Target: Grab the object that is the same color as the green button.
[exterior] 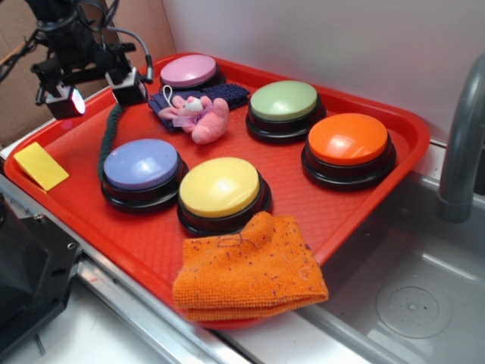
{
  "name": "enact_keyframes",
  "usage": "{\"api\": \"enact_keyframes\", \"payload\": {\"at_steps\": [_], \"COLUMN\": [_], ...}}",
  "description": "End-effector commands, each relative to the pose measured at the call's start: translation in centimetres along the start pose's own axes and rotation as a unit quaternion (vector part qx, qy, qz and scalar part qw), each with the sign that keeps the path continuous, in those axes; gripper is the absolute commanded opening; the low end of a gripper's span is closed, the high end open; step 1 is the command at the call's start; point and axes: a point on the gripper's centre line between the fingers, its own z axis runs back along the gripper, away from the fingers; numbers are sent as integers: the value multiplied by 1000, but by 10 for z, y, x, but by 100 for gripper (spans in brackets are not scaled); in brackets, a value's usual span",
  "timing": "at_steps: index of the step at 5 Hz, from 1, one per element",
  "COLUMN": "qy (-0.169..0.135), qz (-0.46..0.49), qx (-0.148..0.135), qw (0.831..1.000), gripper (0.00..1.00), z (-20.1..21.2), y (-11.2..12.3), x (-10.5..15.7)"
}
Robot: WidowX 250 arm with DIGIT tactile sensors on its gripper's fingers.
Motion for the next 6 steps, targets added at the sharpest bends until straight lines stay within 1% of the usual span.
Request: {"api": "enact_keyframes", "payload": {"at_steps": [1, 2, 3, 4, 5, 6], "qy": [11, 21, 10, 15, 17, 13], "qz": [15, 3, 10, 12, 14, 8], "qx": [-3, -29, -23, -17, -18, -28], "qw": [1000, 999, 1000, 1000, 1000, 999], "gripper": [100, 100, 25, 5, 1, 0], "z": [-18, -22, -29, -34, -35, -27], "y": [18, 18, 16, 15, 15, 13], "x": [3, 3, 0, -1, -2, -3]}}
